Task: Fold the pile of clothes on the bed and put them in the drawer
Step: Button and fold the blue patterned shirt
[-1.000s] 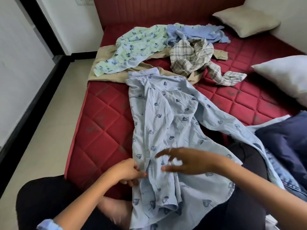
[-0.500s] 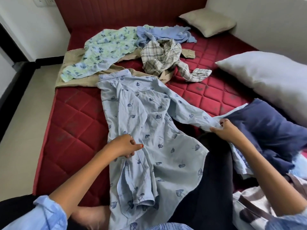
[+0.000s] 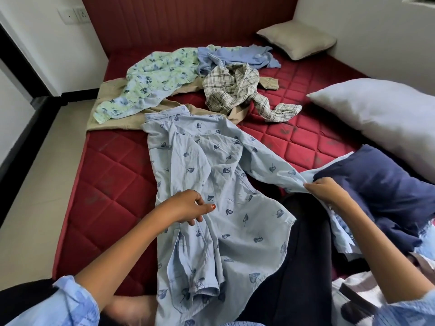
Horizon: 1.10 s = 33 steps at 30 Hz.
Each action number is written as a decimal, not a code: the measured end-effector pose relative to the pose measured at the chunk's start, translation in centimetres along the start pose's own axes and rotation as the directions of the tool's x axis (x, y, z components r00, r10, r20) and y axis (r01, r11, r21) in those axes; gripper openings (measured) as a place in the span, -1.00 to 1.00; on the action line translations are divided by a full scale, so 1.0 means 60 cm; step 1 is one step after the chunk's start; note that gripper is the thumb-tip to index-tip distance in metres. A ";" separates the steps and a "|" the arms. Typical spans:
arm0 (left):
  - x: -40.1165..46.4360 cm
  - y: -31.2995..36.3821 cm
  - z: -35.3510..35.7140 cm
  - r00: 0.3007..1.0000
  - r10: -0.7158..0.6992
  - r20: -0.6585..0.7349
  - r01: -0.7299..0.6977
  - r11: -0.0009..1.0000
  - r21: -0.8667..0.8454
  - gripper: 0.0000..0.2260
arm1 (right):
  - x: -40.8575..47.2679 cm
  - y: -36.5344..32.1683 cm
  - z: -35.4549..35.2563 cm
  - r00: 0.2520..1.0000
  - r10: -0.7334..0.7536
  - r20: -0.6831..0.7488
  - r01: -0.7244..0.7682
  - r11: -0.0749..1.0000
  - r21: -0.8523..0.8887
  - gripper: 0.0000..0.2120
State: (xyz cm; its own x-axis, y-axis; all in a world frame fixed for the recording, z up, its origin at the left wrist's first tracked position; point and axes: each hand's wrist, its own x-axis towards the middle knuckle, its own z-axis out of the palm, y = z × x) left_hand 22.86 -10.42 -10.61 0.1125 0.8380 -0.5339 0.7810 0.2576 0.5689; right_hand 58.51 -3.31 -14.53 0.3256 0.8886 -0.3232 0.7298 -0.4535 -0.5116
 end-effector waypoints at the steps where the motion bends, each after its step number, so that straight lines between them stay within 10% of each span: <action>1: -0.002 0.003 -0.001 1.000 0.003 0.006 -0.003 1.000 -0.007 -0.69 | -0.001 0.001 -0.005 0.998 0.023 0.059 -0.023 1.000 -0.009 -0.69; 4: -0.007 0.014 -0.001 1.000 0.011 0.008 -0.011 1.000 -0.011 -0.69 | -0.003 -0.001 -0.016 0.986 0.028 0.164 -0.012 0.995 -0.094 -0.65; 9: -0.016 0.044 0.002 0.996 0.094 -0.003 -0.094 0.993 -0.074 -0.72 | -0.010 -0.009 -0.027 0.981 -0.181 -0.065 0.191 0.959 0.208 -0.74; 15: -0.054 0.143 0.007 0.959 0.281 0.039 -0.221 0.827 -0.516 -0.75 | -0.070 -0.105 -0.062 0.947 -0.242 -0.210 0.292 0.921 0.258 -0.75; 22: -0.069 0.204 0.003 0.917 0.315 0.244 -0.054 0.705 -0.708 -0.48 | -0.175 -0.211 -0.079 0.862 -0.376 0.341 -0.063 0.587 0.807 -0.79; 33: -0.037 0.157 0.005 0.995 0.027 -0.098 -0.091 0.658 -0.748 -0.63 | -0.219 -0.218 -0.022 0.717 -0.554 0.424 -0.273 0.337 0.901 -0.63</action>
State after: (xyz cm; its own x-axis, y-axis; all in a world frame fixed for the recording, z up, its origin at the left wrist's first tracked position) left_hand 30.14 -10.01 -4.26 0.0728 0.8875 -0.4551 0.0442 0.4529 0.8904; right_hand 45.48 -8.94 -2.52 -0.4259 0.8585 -0.2858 -0.3849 -0.4578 -0.8015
